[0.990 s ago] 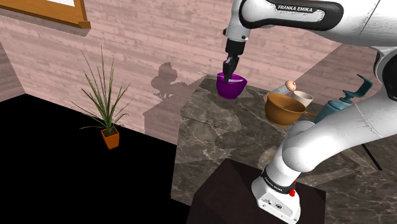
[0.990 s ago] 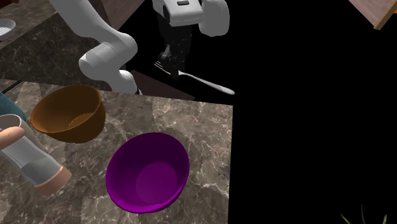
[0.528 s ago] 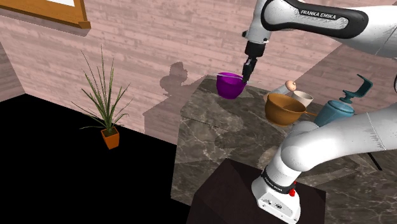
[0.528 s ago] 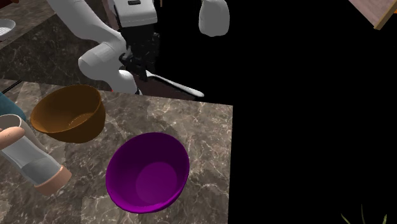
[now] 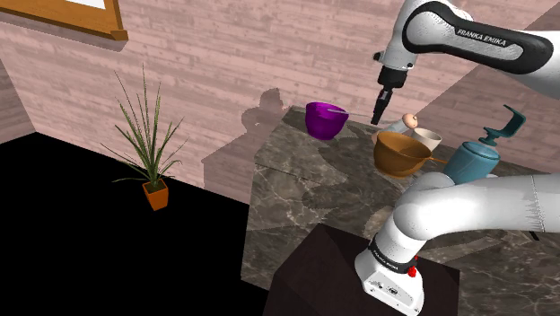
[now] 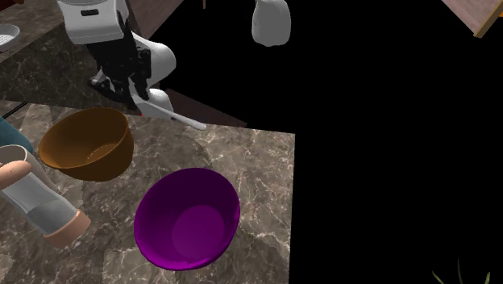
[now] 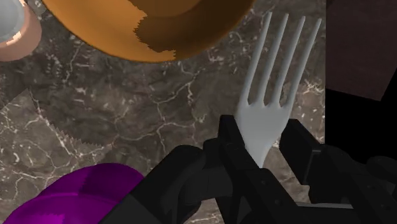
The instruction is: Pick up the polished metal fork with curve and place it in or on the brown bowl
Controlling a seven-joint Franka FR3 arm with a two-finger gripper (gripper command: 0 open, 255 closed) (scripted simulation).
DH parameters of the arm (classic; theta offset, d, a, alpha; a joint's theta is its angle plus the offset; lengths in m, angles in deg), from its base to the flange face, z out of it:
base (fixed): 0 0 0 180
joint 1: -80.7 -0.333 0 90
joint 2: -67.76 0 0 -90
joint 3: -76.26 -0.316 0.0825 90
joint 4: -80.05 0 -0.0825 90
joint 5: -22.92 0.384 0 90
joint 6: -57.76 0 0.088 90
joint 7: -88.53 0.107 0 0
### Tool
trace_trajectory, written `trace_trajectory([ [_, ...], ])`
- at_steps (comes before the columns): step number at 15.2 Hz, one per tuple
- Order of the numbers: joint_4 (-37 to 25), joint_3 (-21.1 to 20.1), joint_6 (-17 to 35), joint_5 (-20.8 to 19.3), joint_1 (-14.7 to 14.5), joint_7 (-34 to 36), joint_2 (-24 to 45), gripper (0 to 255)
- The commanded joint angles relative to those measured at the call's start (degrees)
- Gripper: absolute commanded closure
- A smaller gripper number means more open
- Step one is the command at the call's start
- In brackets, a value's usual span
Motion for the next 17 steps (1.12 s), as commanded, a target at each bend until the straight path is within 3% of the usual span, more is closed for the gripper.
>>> trace_trajectory([
  [1, -0.9, 2.0, -1.5, -1.9, 0.9, -2.7, -1.1, 255],
  [11, -2.9, 12.2, -6.1, -12.1, 5.4, -15.4, -7.0, 255],
  [17, 2.5, 13.7, -2.7, -13.6, 6.1, -14.8, -8.9, 255],
])
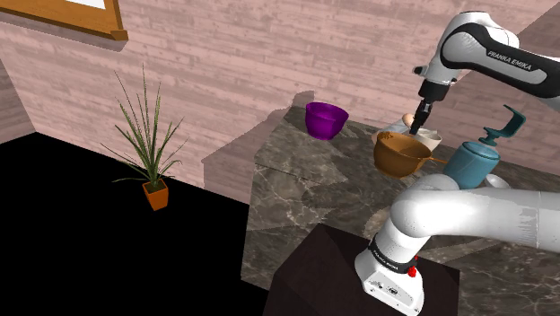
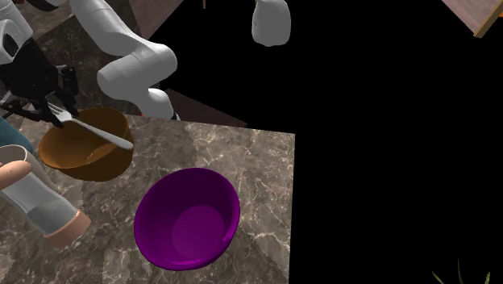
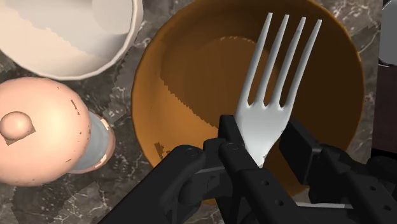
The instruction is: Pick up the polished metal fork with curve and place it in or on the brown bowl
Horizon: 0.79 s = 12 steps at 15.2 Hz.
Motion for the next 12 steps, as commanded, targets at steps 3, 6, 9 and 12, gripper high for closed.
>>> trace_trajectory([
  [3, 3.7, 0.9, 2.2, -1.1, 0.6, 0.4, -1.4, 255],
  [6, 6.2, 1.8, 4.0, -1.9, 1.0, 0.7, -2.2, 255],
  [9, 8.1, 2.6, 5.4, -2.7, 1.4, 0.9, -2.7, 255],
  [12, 8.1, 2.6, 5.4, -2.7, 1.4, 0.9, -2.7, 255],
])
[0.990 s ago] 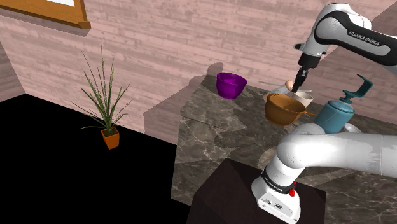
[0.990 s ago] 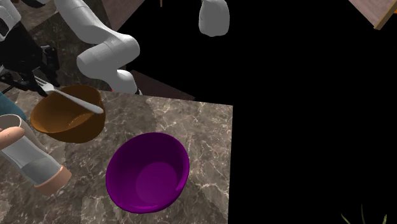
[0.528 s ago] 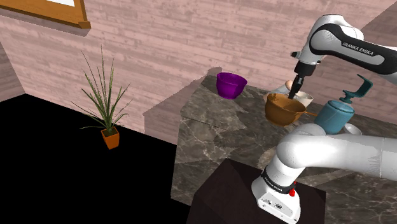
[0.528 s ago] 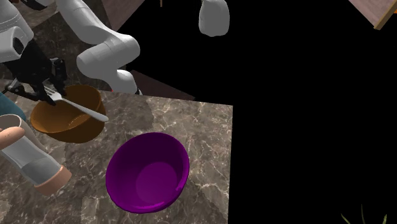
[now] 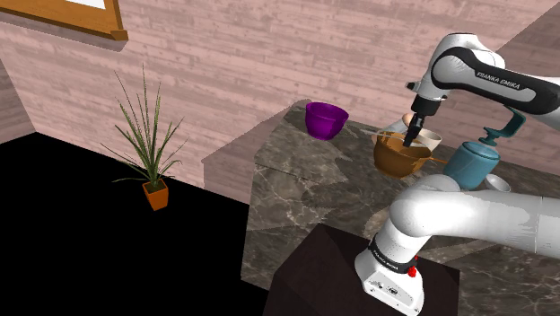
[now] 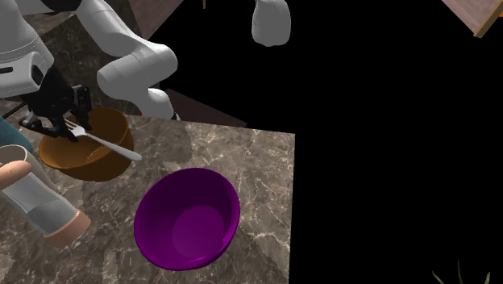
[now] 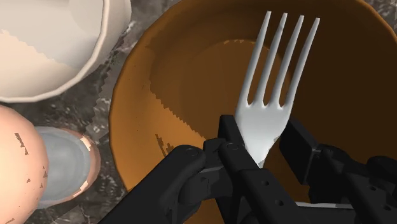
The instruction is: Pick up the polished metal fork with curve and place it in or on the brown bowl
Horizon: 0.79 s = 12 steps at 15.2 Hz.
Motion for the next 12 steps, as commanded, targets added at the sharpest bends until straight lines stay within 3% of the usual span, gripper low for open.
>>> trace_trajectory([
  [1, 0.1, 0.0, 0.0, 0.0, 0.0, 0.0, 0.0, 255],
  [4, 0.1, 0.0, 0.0, 0.0, 0.0, 0.0, 0.0, 255],
  [5, 0.1, 0.0, 0.0, 0.0, 0.0, 0.0, 0.0, 0],
  [10, 0.1, 0.0, 0.0, 0.0, 0.0, 0.0, 0.0, 0],
  [12, -4.0, -1.6, -2.8, 1.6, -0.7, -0.3, 1.2, 0],
])
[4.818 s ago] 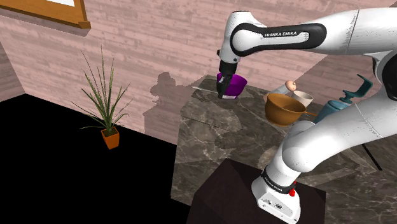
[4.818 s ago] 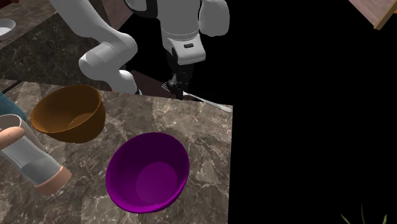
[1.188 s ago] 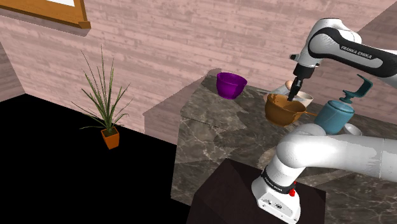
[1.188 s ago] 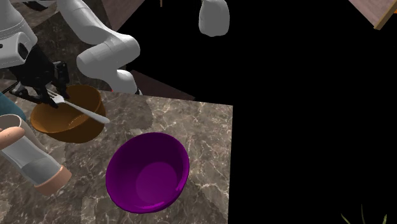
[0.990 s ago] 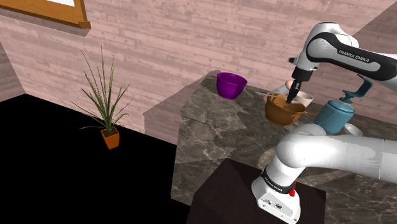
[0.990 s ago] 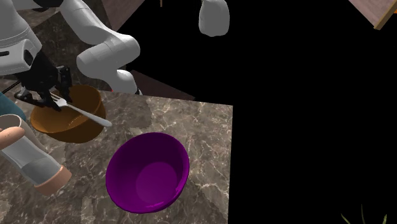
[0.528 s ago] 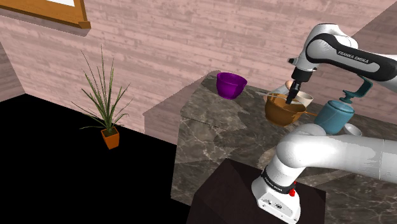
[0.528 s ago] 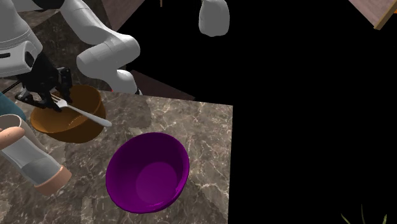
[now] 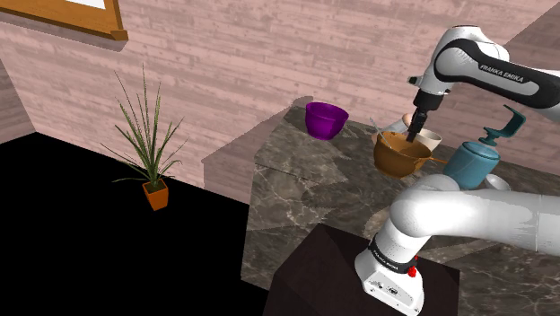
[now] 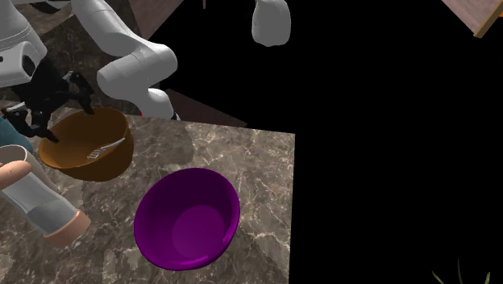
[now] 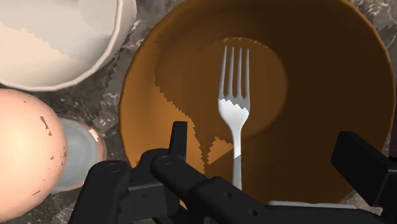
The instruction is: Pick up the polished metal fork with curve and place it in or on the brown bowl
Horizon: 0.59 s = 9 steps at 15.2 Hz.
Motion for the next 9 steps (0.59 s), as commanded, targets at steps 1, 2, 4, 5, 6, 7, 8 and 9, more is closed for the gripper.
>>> trace_trajectory([
  [1, -3.2, -1.3, -2.5, 1.3, -0.5, -0.2, 0.9, 0],
  [2, -4.9, -1.9, -3.6, 1.8, -0.8, -0.4, 1.5, 0],
  [4, -4.9, -1.9, -3.6, 1.8, -0.8, -0.4, 1.5, 0],
  [5, -4.9, -1.9, -3.6, 1.8, -0.8, -0.4, 1.5, 0],
  [6, -4.9, -1.9, -3.6, 1.8, -0.8, -0.4, 1.5, 0],
  [7, -4.9, -1.9, -3.6, 1.8, -0.8, -0.4, 1.5, 0],
  [8, -4.9, -1.9, -3.6, 1.8, -0.8, -0.4, 1.5, 0],
  [9, -4.9, -1.9, -3.6, 1.8, -0.8, -0.4, 1.5, 0],
])
